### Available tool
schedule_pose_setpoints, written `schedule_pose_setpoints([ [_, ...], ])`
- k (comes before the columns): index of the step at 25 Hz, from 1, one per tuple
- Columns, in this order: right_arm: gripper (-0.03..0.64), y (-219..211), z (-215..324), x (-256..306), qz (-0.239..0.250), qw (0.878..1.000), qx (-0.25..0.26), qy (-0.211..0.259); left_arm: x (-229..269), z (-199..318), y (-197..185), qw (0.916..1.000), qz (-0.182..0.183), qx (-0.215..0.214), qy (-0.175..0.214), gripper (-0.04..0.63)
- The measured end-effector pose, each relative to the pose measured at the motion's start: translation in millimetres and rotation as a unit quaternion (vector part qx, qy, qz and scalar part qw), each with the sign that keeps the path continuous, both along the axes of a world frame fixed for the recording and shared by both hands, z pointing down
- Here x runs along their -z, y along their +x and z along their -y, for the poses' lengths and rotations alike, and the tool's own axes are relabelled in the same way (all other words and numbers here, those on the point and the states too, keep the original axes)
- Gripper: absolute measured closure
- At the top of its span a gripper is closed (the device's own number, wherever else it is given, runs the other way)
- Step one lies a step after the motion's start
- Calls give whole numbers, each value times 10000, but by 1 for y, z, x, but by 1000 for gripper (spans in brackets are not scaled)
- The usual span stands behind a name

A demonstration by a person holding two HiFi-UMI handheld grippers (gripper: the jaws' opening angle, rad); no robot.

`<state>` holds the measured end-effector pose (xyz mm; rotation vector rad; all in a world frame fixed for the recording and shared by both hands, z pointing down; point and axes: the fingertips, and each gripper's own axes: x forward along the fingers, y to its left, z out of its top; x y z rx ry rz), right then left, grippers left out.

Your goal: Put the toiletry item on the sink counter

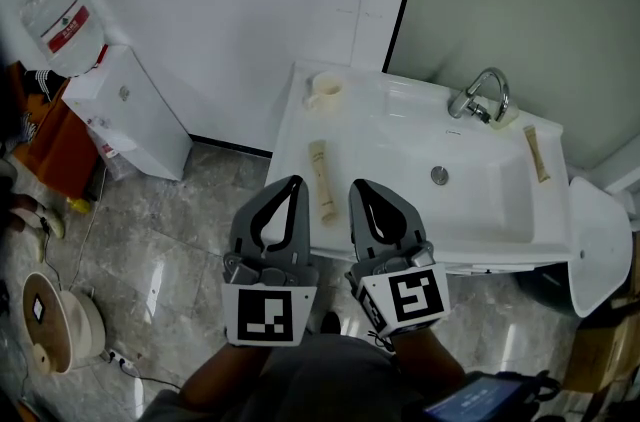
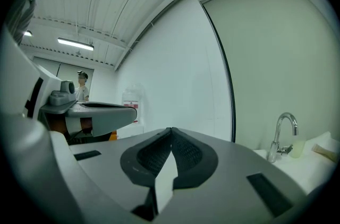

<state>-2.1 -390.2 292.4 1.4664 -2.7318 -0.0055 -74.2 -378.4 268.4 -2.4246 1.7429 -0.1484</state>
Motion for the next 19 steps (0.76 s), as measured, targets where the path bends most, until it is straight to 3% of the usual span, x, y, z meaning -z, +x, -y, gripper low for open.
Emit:
schedule_pose_setpoints([
  [19,603,-10,1,2,65,10000,1,-4,2,0,-9,10000,65,10,35,583],
])
